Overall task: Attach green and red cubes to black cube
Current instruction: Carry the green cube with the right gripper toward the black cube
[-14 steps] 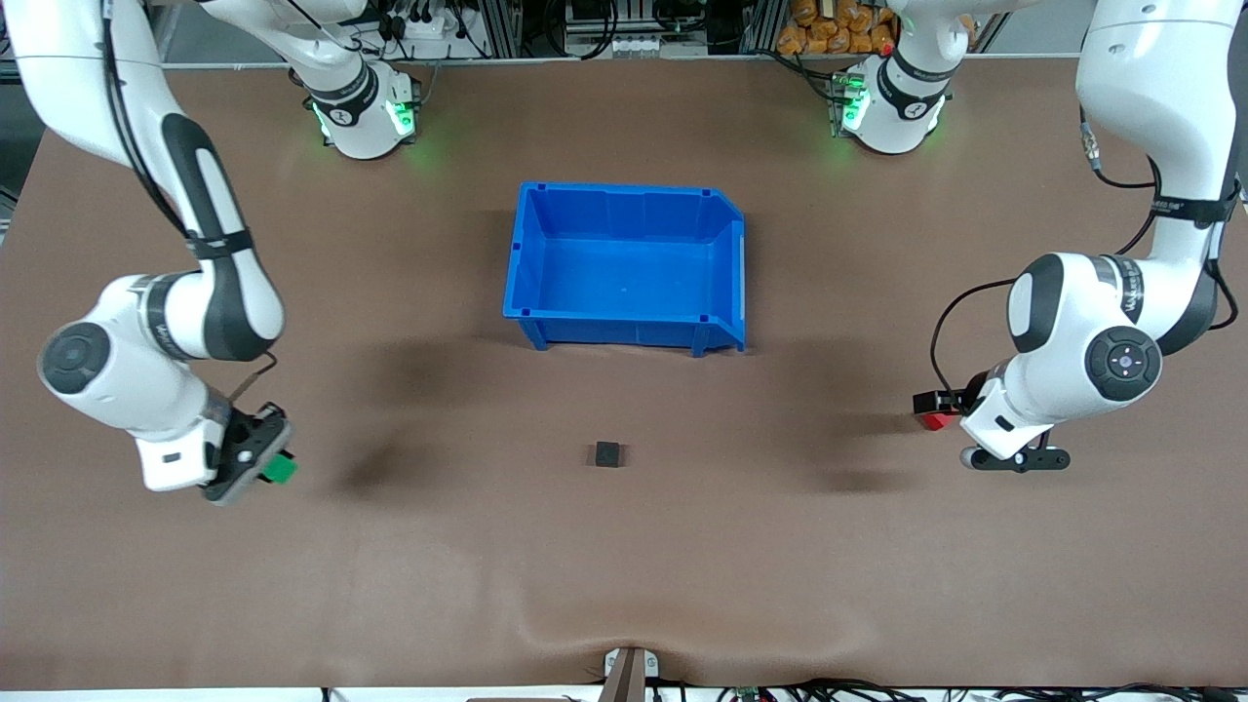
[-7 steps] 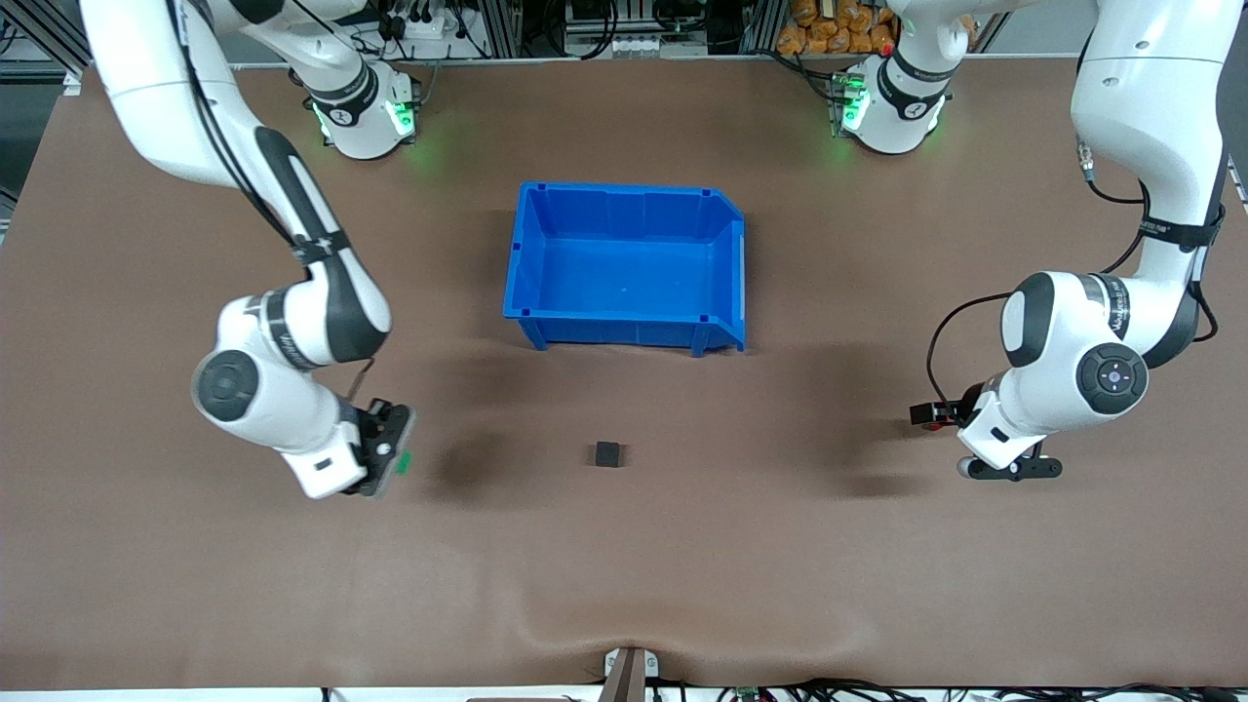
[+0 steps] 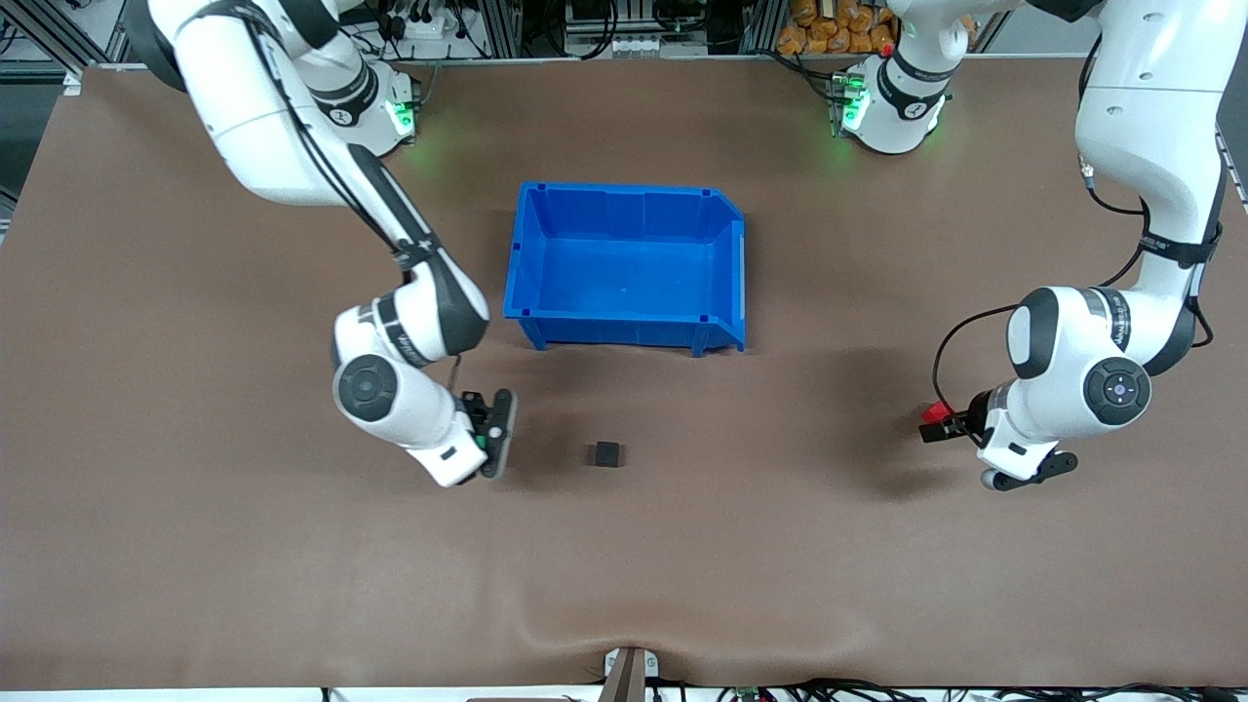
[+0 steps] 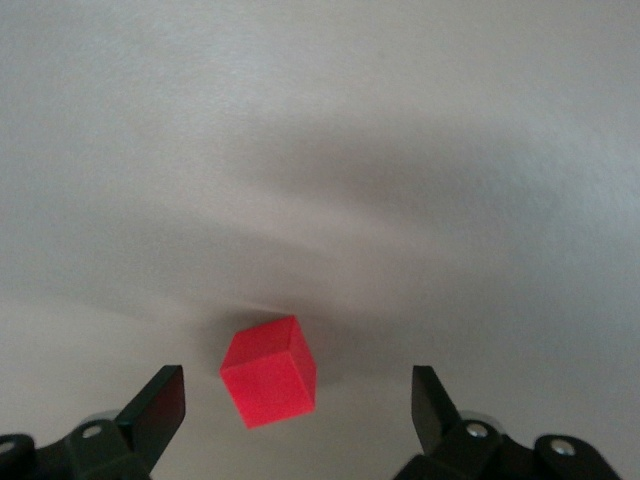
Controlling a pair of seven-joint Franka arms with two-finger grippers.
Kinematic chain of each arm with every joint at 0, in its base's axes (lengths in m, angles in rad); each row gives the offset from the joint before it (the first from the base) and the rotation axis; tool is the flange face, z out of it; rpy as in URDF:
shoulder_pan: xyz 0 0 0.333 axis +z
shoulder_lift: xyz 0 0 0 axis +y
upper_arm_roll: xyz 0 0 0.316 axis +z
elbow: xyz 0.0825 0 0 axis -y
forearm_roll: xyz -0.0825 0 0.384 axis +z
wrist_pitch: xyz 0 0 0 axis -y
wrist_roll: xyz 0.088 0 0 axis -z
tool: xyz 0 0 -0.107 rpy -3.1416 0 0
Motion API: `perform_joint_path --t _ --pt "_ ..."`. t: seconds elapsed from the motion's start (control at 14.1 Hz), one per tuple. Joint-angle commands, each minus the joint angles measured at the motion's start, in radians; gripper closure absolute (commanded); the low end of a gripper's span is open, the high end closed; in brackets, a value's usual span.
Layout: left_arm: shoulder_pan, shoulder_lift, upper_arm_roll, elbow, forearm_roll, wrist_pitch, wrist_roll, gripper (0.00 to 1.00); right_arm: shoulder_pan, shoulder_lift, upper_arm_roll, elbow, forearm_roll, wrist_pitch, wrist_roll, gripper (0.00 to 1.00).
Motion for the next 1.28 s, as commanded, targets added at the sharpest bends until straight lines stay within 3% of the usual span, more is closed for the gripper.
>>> perform_joint_path --t 0.0,0.71,0.85,1.2 --pt "0.004 0.019 -0.003 0.014 0.019 0.007 -0.144 0.0 0.041 0.1 -0.003 0.128 0.084 -0.01 -0.01 1.0" --pt "0.004 0.041 0.036 0.024 0.031 0.0 -0.19 0.05 0.135 0.129 -0.005 0.137 0.1 0.078 0.098 1.0" --pt "0.004 0.044 0.035 0.023 0.029 0.0 -0.199 0.16 0.138 0.131 -0.005 0.137 0.098 0.078 0.113 1.0" --pt "-0.004 0.045 0.033 0.014 0.031 0.0 -0.251 0.17 0.184 0.131 -0.036 0.14 0.051 0.068 0.127 1.0"
